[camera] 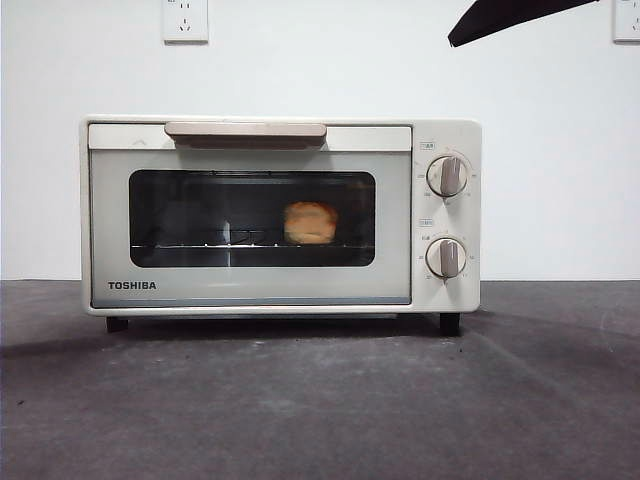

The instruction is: The left arm flap open the oven, the right arm pick bread and place it into oven, the left arm flap close the oven

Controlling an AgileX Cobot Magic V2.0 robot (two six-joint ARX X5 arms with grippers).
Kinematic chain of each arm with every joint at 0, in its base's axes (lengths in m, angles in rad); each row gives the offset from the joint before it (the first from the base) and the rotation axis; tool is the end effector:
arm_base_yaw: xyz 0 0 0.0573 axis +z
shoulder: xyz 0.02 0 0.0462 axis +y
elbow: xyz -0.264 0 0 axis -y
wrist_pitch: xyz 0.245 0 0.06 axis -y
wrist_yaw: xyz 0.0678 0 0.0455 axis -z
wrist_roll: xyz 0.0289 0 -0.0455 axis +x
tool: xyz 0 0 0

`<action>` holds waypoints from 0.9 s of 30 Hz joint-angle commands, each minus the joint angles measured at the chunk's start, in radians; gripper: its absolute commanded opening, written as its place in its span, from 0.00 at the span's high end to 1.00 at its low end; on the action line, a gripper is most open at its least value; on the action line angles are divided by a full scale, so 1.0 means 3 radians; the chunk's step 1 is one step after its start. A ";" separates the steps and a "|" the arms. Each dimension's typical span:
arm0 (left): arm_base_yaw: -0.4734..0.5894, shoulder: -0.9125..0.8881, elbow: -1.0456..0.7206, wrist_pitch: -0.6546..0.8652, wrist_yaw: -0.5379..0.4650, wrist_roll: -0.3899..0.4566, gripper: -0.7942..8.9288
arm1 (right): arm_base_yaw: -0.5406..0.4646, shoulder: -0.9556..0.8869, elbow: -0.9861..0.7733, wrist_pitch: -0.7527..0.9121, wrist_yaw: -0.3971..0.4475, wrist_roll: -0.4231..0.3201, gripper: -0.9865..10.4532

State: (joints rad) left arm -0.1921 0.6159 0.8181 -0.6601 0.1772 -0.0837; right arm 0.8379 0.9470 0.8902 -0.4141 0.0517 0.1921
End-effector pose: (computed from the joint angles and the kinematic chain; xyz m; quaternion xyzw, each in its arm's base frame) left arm 0.1156 -0.0277 0.3214 -0.0384 0.2342 -0.1692 0.9566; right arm 0.1349 0.1476 0.3199 -0.0138 0.2453 0.3506 0.9037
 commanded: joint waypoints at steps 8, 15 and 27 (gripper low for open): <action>-0.0009 0.0011 0.0070 0.0028 -0.0017 0.0056 0.90 | 0.0031 0.0029 0.0023 -0.0010 0.0005 0.0056 0.91; -0.0009 0.0011 0.0070 0.0028 -0.0017 0.0055 0.90 | 0.0033 0.0028 0.0024 -0.0005 0.0004 0.0055 0.91; -0.0009 0.0011 0.0070 0.0028 -0.0015 0.0055 0.90 | 0.0033 0.0028 0.0024 0.0083 0.0004 0.0055 0.91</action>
State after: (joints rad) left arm -0.1921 0.6159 0.8181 -0.6601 0.1772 -0.0834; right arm 0.8379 0.9470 0.8902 -0.4007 0.0525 0.1997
